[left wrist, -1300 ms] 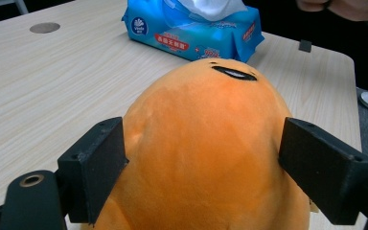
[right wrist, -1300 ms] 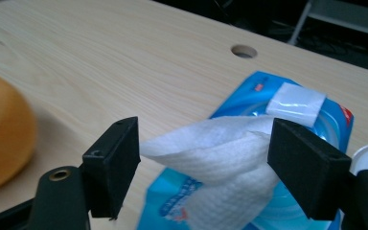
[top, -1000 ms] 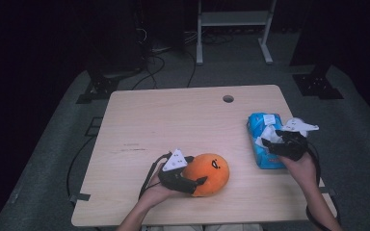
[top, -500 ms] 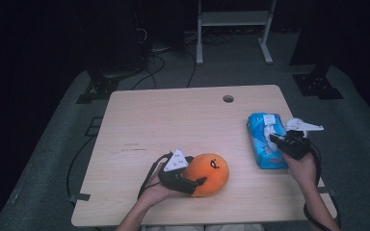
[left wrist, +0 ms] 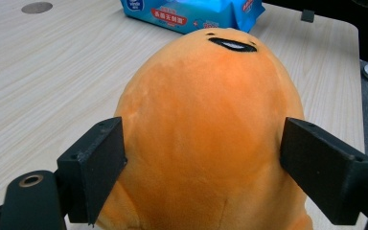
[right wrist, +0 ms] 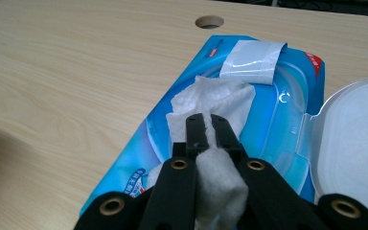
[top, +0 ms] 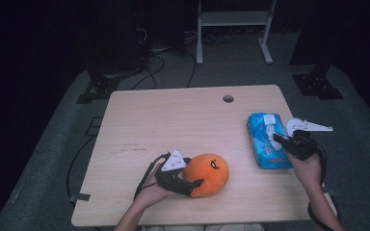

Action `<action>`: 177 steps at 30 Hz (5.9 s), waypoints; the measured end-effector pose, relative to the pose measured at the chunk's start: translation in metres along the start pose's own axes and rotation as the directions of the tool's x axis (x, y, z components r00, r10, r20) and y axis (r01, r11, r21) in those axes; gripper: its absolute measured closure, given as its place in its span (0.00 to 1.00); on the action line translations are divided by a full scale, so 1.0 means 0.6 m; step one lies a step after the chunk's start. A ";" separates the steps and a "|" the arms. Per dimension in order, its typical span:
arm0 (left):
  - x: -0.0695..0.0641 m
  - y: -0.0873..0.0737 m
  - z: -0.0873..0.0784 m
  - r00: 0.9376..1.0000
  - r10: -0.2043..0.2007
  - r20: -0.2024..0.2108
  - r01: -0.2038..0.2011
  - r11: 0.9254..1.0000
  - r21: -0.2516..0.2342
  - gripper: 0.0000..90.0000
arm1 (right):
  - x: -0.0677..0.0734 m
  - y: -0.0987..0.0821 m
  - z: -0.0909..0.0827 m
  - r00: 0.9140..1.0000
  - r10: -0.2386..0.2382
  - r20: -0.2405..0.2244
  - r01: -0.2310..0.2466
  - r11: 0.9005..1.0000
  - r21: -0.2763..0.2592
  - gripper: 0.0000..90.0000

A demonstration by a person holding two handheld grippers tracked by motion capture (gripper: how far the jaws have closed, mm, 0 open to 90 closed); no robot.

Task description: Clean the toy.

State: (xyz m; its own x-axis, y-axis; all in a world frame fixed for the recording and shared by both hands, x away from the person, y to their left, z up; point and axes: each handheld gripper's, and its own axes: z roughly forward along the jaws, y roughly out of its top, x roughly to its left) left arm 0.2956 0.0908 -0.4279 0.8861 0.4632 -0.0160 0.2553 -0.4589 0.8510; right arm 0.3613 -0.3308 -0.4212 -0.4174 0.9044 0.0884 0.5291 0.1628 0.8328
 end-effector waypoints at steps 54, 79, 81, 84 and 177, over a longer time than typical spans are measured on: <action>0.015 -0.014 0.008 1.000 0.003 -0.003 -0.003 1.000 -0.006 0.26 | 0.334 0.041 -0.127 0.646 -0.216 -0.732 0.149 0.976 -0.156 0.98; 0.014 -0.014 0.014 0.999 0.031 0.011 -0.032 0.999 0.020 0.29 | 0.352 -0.043 0.012 0.748 -0.557 -0.361 0.529 0.829 -0.181 0.55; 0.019 -0.011 0.009 1.000 0.018 0.024 -0.018 1.000 0.024 0.29 | 0.353 -0.049 0.015 0.747 -0.579 -0.327 0.546 0.815 -0.197 0.62; 0.032 -0.003 -0.011 0.999 -0.021 0.046 0.021 1.000 0.014 0.25 | 0.352 -0.053 0.018 0.762 -0.567 -0.313 0.532 0.824 -0.197 0.69; 0.025 -0.009 0.007 0.998 0.063 0.000 -0.063 0.997 0.043 0.34 | 0.349 -0.044 0.005 0.809 -0.469 -0.355 0.447 0.882 -0.146 0.94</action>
State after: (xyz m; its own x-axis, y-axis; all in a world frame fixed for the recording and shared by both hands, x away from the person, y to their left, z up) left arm 0.3093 0.0969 -0.4349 0.9005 0.4333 0.0380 0.2151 -0.5195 0.8270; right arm 0.2619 -0.1449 -0.4263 -0.8478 0.5153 -0.1251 0.1722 0.4906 0.8542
